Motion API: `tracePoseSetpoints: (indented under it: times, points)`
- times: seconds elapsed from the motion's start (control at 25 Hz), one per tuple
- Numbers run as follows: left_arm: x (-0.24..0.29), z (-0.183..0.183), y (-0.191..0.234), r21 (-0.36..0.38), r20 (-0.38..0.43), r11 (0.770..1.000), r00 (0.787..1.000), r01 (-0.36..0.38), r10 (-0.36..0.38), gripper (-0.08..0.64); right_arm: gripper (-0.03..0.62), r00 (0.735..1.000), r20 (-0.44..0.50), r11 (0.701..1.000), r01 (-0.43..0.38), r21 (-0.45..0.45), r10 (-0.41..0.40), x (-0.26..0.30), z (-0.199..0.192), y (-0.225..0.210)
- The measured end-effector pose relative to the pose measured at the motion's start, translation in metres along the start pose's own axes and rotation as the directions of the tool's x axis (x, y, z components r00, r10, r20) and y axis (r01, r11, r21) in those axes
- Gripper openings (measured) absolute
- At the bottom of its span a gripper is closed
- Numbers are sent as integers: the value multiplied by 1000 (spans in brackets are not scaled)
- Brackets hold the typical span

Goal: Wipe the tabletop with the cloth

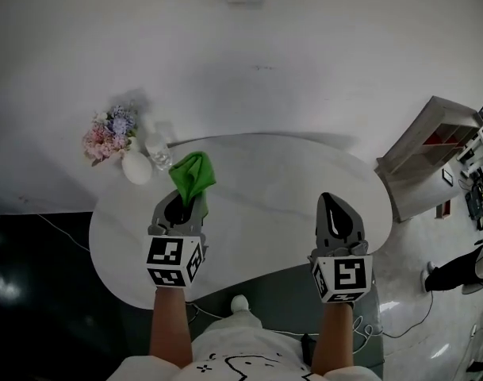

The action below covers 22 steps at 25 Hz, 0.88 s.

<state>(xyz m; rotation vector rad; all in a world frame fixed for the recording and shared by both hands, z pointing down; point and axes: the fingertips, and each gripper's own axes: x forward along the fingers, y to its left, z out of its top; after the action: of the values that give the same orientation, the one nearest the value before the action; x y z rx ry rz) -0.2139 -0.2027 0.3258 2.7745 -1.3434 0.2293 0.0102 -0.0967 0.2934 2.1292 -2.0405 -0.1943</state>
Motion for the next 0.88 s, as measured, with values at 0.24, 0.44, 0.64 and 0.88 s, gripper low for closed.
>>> tracePoseSetpoints:
  times: [0.24,0.44,0.64,0.88]
  points:
    - [22,-29,33,-278,-90,960,996,-43,19,51,-5,998,-39,998,-58,11,58,37,-17,8]
    - [33,-47,57,-477,-97,877,995,-62,18,51,-5,990,-51,991,-132,-7,132,65,-22,22]
    - [52,-63,73,-461,-158,877,985,-134,67,51,-5,977,-57,978,-208,-20,206,96,-30,31]
    - [83,-93,93,-467,-280,849,952,-247,123,51,-5,953,-72,955,-295,-22,293,137,-46,33]
